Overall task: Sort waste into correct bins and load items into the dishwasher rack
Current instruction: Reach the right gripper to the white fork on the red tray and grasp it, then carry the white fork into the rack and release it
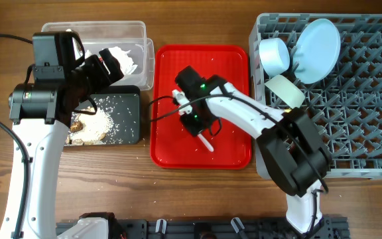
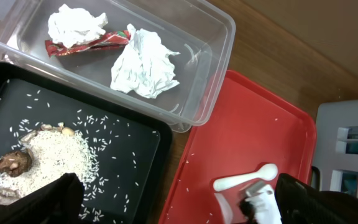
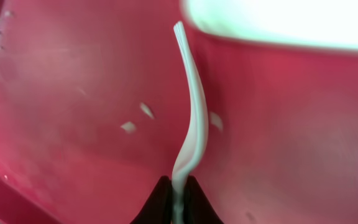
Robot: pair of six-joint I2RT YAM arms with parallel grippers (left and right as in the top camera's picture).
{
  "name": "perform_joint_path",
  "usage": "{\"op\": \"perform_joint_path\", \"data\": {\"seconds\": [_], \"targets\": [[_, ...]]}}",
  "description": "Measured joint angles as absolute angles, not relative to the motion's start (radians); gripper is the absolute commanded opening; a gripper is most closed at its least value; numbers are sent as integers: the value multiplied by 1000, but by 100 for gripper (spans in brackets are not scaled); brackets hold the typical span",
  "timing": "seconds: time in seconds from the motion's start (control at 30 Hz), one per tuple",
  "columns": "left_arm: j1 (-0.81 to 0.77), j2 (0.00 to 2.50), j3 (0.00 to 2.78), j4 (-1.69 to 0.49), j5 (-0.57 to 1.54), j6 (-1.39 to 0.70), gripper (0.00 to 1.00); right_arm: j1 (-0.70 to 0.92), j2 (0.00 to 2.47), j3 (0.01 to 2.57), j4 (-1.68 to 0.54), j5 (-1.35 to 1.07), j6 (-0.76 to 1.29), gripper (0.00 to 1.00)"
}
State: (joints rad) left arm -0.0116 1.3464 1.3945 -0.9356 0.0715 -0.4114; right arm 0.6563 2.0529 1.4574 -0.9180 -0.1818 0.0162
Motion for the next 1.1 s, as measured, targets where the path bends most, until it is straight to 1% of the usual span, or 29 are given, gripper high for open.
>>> {"op": "perform_joint_path", "data": {"seconds": [0.07, 0.17, 0.2, 0.27, 0.33, 0.43, 0.57, 0.63, 0.73, 0.77, 0.8, 0.83, 0.87, 0.9, 0.93, 1.1], "targets": [[-12, 1346, 1394, -936, 72, -411, 100, 627, 1990, 1514, -991, -174, 49, 4], [-12, 1346, 1394, -936, 72, -411, 100, 565, 1829, 1613, -1062, -137, 141, 4], [-12, 1346, 1394, -936, 72, -411, 100, 499, 1698, 1655, -1096, -97, 173, 4], [-12, 1346, 1394, -936, 72, -411, 100, 389, 1564, 1677, -1176, -29, 262, 4], [-12, 1346, 1394, -936, 72, -411, 100, 218, 1451, 1678, -1250, 46, 333, 4], [-12, 1346, 1394, -936, 72, -411, 100, 26, 1410, 1678, -1327, 100, 385, 4], [-12, 1346, 1394, -936, 72, -411, 100, -133, 1418, 1587, -1318, 118, 400, 4], [-12, 1346, 1394, -936, 72, -411, 100, -177, 1422, 1488, -1261, 125, 396, 4], [-12, 1346, 1394, -936, 72, -411, 100, -184, 1428, 1358, -1182, 125, 367, 4], [-12, 1346, 1394, -936, 72, -411, 100, -184, 1430, 1314, -1158, 125, 357, 8], [-12, 1346, 1394, -936, 72, -411, 100, -184, 1433, 1277, -1133, 125, 349, 16], [-12, 1346, 1394, -936, 72, -411, 100, -184, 1436, 1241, -1108, 125, 340, 38], [-12, 1346, 1394, -936, 72, -411, 100, -184, 1438, 1224, -1100, 125, 336, 47], [-12, 1346, 1394, -936, 72, -411, 100, -184, 1438, 1214, -1097, 125, 334, 54], [-12, 1346, 1394, -936, 72, -411, 100, -184, 1438, 1212, -1097, 125, 330, 58], [-12, 1346, 1394, -936, 72, -411, 100, -184, 1438, 1264, -1145, 118, 315, 59]]}}
